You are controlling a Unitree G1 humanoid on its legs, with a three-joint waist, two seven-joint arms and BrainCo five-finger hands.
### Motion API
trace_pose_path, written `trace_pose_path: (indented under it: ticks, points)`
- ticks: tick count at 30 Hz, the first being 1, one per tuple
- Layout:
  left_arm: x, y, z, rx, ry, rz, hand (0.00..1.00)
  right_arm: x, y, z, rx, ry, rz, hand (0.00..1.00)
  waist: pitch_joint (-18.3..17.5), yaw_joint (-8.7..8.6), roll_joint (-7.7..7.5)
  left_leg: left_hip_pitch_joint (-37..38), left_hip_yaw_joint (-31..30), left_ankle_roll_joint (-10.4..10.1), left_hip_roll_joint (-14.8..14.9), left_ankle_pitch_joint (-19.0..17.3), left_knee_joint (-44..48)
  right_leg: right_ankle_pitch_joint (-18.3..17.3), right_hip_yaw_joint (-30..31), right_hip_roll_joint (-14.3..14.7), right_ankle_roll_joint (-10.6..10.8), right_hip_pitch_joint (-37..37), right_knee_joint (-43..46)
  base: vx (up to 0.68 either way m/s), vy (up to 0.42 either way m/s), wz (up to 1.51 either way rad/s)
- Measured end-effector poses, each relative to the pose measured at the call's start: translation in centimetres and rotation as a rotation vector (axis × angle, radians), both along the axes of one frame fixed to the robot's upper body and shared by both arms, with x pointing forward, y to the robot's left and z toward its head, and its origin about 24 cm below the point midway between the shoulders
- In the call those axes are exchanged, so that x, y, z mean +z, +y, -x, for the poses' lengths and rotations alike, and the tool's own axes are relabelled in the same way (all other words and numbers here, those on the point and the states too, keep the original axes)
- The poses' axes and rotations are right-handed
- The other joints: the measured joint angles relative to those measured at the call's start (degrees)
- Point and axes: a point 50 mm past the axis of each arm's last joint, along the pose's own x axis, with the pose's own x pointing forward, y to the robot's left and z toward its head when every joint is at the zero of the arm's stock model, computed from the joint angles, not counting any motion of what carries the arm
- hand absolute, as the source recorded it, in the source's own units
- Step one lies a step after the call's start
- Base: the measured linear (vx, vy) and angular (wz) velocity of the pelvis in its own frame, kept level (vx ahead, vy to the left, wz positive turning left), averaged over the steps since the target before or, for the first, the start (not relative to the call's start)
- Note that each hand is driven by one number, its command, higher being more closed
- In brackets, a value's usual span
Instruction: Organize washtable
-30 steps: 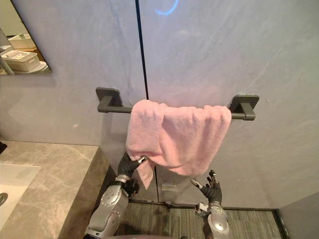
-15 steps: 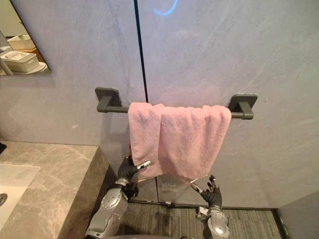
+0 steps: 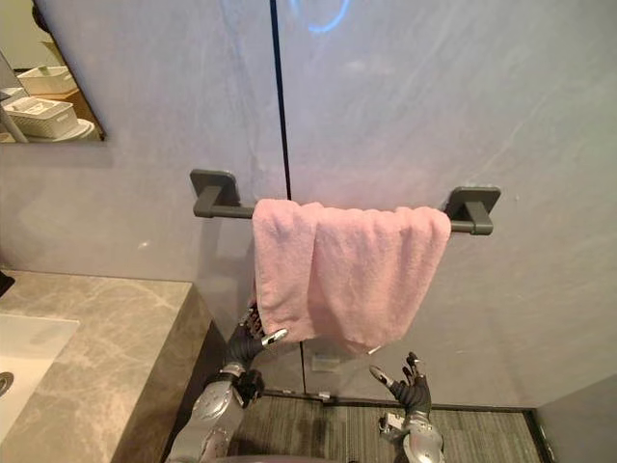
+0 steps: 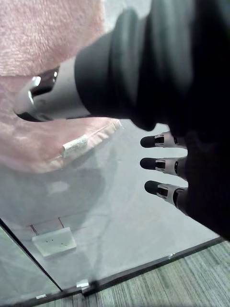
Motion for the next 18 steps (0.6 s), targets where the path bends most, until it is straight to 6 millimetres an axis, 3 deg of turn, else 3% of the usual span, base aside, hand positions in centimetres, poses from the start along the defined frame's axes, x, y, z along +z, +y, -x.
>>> trace_pose_path:
  ticks: [12,18]
  points:
    - [-1.1,2.1,1.2,0.101,0.062,-0.026,0.00,-0.6,-0.5,1.1,-0.075,0.039,-0.011,0.00,-0.26,0.01,-0.19,0.00,-0.02,-0.02,-0.05,-0.01,0.00,0.00,-0.16,-0.09,0.01,0.11,-0.08,0.00,0.000,0.00]
    - [0.1,4.2,1.2,0.211,0.016,-0.044,0.00,1.6,-2.4,0.5,-0.168,-0.056,0.045,0.00,-0.39,0.04,-0.23,0.07,-0.19,-0.05,0.04,-0.07,0.08,0.00,-0.36,-0.08,0.01,0.43,-0.23,0.00,0.000,0.01]
